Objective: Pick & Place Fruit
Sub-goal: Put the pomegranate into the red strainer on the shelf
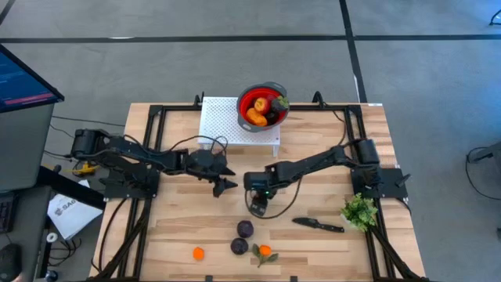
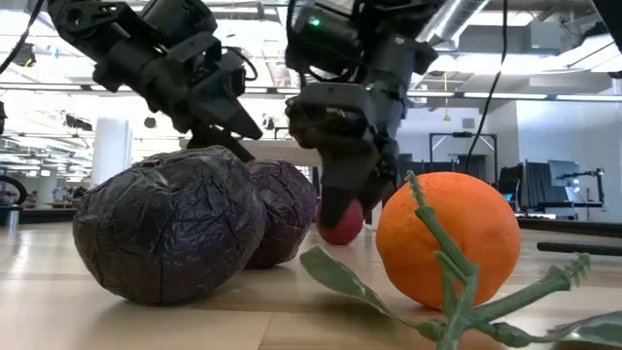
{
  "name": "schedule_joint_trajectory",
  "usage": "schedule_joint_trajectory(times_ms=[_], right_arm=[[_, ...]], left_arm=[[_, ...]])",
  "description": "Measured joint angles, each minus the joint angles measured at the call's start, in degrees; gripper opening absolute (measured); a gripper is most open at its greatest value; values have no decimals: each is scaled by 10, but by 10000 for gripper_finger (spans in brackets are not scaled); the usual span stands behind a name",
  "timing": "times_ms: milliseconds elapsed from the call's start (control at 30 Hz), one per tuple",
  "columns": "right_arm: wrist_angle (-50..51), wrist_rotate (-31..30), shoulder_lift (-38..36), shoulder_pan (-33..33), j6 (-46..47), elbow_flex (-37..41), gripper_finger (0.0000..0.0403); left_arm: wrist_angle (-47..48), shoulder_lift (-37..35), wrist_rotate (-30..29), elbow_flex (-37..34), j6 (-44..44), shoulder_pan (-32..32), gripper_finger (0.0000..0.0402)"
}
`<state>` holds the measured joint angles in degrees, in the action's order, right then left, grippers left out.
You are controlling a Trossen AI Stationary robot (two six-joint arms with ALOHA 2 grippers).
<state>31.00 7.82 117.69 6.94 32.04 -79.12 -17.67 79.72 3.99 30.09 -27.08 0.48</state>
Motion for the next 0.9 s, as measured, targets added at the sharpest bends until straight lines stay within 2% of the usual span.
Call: schedule_joint_trajectory(times_ms=[167,367,667,767,900], right_arm=[[14,4,32,-7,-6,-40,220],[18,8,32,-14,-26,-45,245],[21,-9,31,-14,-75,-45,250],[49,-45,24,-3,-96,-45,250],[106,-148,4,19,-111,-42,249]], left_arm=[[12,0,0,0,-6,-41,249],[14,0,-12,0,-4,-77,238],[11,0,-40,0,-2,-93,238],[8,0,-41,0,13,-103,242],[0,0,-42,0,110,-124,251]])
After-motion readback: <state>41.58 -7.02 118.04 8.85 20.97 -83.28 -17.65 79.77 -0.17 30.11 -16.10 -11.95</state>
